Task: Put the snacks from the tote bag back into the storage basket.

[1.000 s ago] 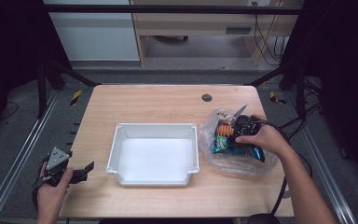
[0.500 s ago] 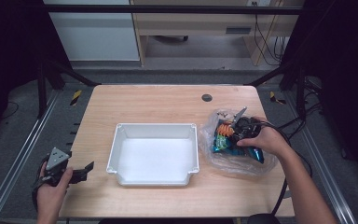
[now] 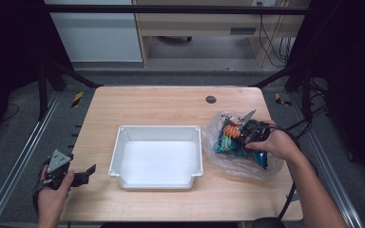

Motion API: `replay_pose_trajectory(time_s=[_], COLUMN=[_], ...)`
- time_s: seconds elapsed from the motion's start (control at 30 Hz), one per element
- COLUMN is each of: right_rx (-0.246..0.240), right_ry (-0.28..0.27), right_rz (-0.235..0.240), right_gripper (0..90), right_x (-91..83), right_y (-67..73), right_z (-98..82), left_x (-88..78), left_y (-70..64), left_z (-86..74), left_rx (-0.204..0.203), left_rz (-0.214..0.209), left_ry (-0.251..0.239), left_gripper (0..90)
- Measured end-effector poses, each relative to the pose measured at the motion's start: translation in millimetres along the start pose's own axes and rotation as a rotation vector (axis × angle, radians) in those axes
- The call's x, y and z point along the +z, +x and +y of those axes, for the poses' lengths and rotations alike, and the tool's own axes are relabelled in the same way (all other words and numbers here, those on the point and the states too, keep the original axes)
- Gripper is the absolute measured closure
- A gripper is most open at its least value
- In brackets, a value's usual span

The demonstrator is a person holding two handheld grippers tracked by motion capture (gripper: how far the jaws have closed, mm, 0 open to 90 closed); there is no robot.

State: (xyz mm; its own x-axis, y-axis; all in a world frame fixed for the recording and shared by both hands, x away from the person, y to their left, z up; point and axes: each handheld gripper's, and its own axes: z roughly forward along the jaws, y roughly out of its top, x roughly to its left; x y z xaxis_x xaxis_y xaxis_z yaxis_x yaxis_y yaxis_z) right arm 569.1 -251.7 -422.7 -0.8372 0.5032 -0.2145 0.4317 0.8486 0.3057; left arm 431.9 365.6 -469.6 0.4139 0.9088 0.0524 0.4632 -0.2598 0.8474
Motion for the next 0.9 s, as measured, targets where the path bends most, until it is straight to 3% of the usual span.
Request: replay_pose_trajectory(time_s=[0.27,0.53,0.9], right_rx=[0.038,0.051,0.067], right_ry=[-0.072,-0.085,-0.124], right_rz=[-0.026,-0.075,-0.090], right_gripper=[38.5,38.5,38.6], right_x=[-18.4,-23.9,-32.6], right_y=[1.0,0.6,-0.6], right_z=[-8.2,-10.6,-16.6], left_x=[0.2,0.4,0.4], left_y=[0.0,0.0,-0.2], left_z=[0.1,0.3,-0.1], left_rx=[0.001,0.002,0.002], left_rz=[-0.001,-0.003,-0.002], left_ry=[0.004,0.004,0.005], left_gripper=[2.4,2.4,2.4])
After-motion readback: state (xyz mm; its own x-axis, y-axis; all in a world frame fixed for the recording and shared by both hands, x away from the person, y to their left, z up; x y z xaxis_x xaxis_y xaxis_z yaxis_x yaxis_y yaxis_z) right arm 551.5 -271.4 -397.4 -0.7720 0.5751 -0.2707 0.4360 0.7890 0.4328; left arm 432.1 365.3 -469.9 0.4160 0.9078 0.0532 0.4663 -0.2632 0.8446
